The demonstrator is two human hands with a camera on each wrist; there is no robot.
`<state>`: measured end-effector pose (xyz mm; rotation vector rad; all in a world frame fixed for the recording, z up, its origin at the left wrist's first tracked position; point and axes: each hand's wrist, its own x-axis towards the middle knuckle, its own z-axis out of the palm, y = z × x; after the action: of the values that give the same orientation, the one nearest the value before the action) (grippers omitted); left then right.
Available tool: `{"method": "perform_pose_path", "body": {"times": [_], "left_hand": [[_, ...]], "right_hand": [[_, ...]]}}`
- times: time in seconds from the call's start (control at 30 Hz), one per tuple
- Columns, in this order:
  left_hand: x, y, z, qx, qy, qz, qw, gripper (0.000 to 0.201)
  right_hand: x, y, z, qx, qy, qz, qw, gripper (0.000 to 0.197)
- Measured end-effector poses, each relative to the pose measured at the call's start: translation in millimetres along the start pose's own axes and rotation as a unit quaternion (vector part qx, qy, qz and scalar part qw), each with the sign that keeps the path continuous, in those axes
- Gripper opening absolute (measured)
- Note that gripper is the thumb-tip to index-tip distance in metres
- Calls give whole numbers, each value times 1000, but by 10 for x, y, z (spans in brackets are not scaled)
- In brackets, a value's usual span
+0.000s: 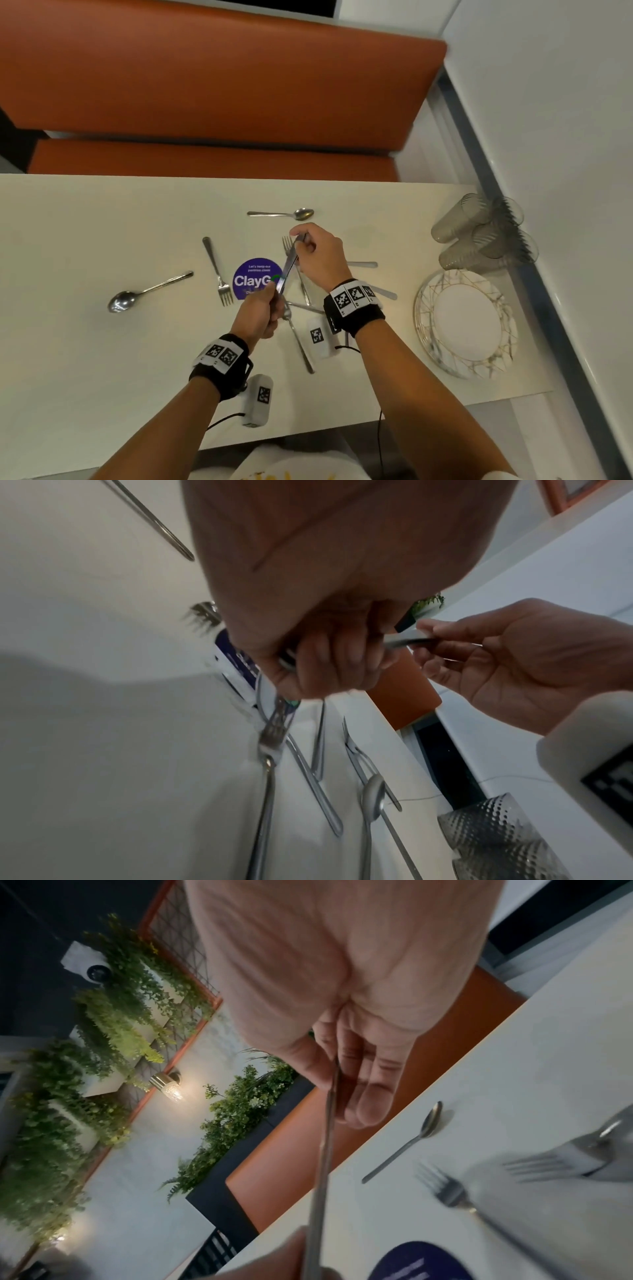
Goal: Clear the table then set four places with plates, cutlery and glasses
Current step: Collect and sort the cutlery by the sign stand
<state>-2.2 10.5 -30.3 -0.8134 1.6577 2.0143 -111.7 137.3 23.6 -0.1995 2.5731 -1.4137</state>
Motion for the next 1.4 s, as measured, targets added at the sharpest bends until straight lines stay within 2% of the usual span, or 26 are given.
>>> {"method": "perform_pose_path", "body": {"times": [0.07,0.13,0.2,0.23,0.3,0.37,0.43,0.53,0.7,0.9,1.0,1.1,1.17,1.27,1.4], "left_hand": [[55,-3,119,15,20,15,1000,51],[116,-9,224,21,36,33,999,48],[181,-30,313,30,55,49,997,44],[211,-38,360,38,66,58,995,42],[259,-43,421,50,83,65,993,40],[287,-43,497,48,90,64,993,40],[292,-46,559,50,93,70,992,39],[297,-54,634,65,108,83,988,39],[341,-96,737,85,148,82,982,40],[278,-87,795,93,166,126,974,37],[274,-45,822,67,172,128,975,33],[267,21,886,25,140,123,982,33],[243,81,957,-2,122,109,987,33],[178,177,1077,-39,101,83,991,31],[146,212,1094,-92,63,58,992,29]], "right_hand": [[25,144,-179,29,-9,31,999,23],[15,381,-394,64,16,76,995,21],[-17,744,-592,5,40,98,994,20],[-39,958,-669,-72,39,95,992,20],[-132,1316,-741,-200,4,85,976,20],[-261,1578,-734,-261,-62,58,962,22],[-357,1718,-686,-283,-105,34,953,23],[-383,1767,-629,-308,-126,11,943,19],[-303,1674,-652,-378,-198,26,904,24],[-119,1570,-852,-305,-195,67,930,27],[-54,1474,-988,-237,-127,36,962,18],[-4,1172,-1031,-118,-62,47,990,9],[42,941,-988,-34,-58,65,996,8],[56,665,-850,105,-65,104,987,10],[-1,540,-598,119,-46,99,987,13]]}}
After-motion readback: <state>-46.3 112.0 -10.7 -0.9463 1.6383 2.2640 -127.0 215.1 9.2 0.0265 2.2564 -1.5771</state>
